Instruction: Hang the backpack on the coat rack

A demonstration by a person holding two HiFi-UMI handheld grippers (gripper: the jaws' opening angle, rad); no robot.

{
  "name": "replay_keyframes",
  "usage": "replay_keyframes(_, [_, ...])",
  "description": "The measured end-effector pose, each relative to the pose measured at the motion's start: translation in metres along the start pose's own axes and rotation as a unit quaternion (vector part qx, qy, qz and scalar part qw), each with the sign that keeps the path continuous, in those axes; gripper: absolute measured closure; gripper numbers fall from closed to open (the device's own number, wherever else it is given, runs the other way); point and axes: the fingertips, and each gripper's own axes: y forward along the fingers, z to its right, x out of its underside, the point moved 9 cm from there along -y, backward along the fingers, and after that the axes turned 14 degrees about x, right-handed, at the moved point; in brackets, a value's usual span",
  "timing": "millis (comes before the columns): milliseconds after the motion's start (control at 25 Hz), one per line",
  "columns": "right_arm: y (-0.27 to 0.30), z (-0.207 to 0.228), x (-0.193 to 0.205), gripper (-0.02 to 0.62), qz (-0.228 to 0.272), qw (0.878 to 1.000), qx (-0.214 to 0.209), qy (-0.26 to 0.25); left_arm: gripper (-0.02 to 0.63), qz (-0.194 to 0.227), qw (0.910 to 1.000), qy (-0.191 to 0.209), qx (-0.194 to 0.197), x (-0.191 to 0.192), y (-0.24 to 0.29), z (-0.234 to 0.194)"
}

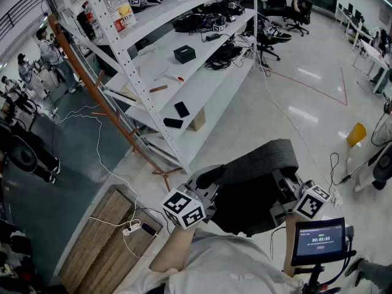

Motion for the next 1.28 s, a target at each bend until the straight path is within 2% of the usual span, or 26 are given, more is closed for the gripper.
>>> replay_keyframes(160, [0.034, -0.028, 0.013, 0.554, -0.012, 1.000, -0.005, -0.009, 0.601, 0.009, 0.9999, -0.008, -0.011, -0.010, -0.037, -0.024])
replay_keyframes(400, [0.115, -0.085, 0.038, 0.554, -0.037, 0.998, -0.038, -0.027, 0.601, 0.038, 0.9985, -0.003, -0.039, -0.041, -0.109, -0.076])
replay_keyframes(720, [0.246, -0.186, 0.085, 0.554, -0.081, 0.988, -0.110, -0.066, 0.601, 0.075, 0.9923, 0.022, -0.096, -0.084, -0.228, -0.144])
replay_keyframes(920, [0.318, -0.236, 0.123, 0.554, -0.104, 0.980, -0.154, -0.063, 0.601, 0.086, 0.9842, 0.044, -0.148, -0.105, -0.302, -0.175])
replay_keyframes(1080, [0.352, -0.271, 0.139, 0.554, -0.115, 0.975, -0.179, -0.061, 0.601, 0.092, 0.9762, 0.068, -0.184, -0.125, -0.341, -0.181])
replay_keyframes(1280, [0.387, -0.305, 0.140, 0.554, -0.110, 0.963, -0.223, -0.100, 0.601, 0.113, 0.9608, 0.099, -0.233, -0.148, -0.370, -0.181])
